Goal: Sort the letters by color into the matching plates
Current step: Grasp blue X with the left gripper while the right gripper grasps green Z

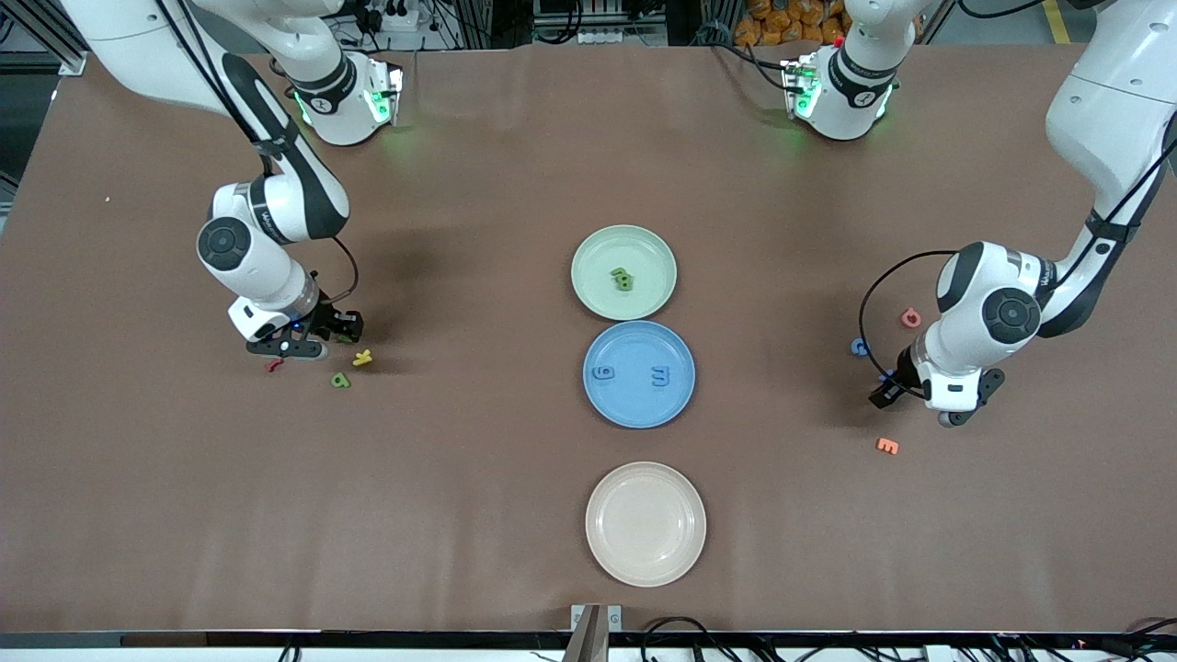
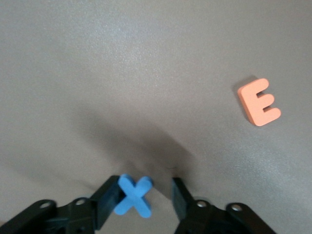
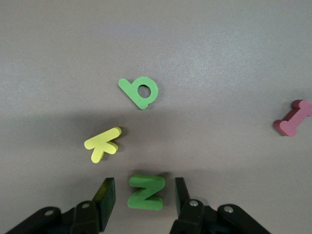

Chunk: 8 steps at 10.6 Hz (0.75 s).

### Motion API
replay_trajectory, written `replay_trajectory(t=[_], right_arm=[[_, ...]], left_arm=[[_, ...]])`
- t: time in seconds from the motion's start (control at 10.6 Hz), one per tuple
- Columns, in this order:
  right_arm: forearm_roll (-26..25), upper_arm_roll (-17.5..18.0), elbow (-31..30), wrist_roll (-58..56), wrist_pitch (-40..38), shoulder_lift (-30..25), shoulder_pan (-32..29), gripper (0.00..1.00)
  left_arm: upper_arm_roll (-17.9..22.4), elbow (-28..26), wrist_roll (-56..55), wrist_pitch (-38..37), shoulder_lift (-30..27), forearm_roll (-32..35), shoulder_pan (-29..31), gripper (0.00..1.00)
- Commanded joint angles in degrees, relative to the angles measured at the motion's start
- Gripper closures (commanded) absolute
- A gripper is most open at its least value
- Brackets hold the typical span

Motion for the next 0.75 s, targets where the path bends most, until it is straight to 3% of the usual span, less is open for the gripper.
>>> replay_trajectory(t=[0.0, 0.66], right_arm=[[0.91, -0.77, -0.14, 0.06, 1.33, 0.56, 1.03, 0.45], [0.91, -1.12, -0.14, 0.15, 2.56, 1.79, 1.21, 0.48]], left_arm=[[0.07, -0.60, -1.41, 0.97, 0.20, -0.52, -0.03, 1.00], [-1.86, 0.37, -5.18, 0.88, -0.68, -0.52, -0.73, 1.00]])
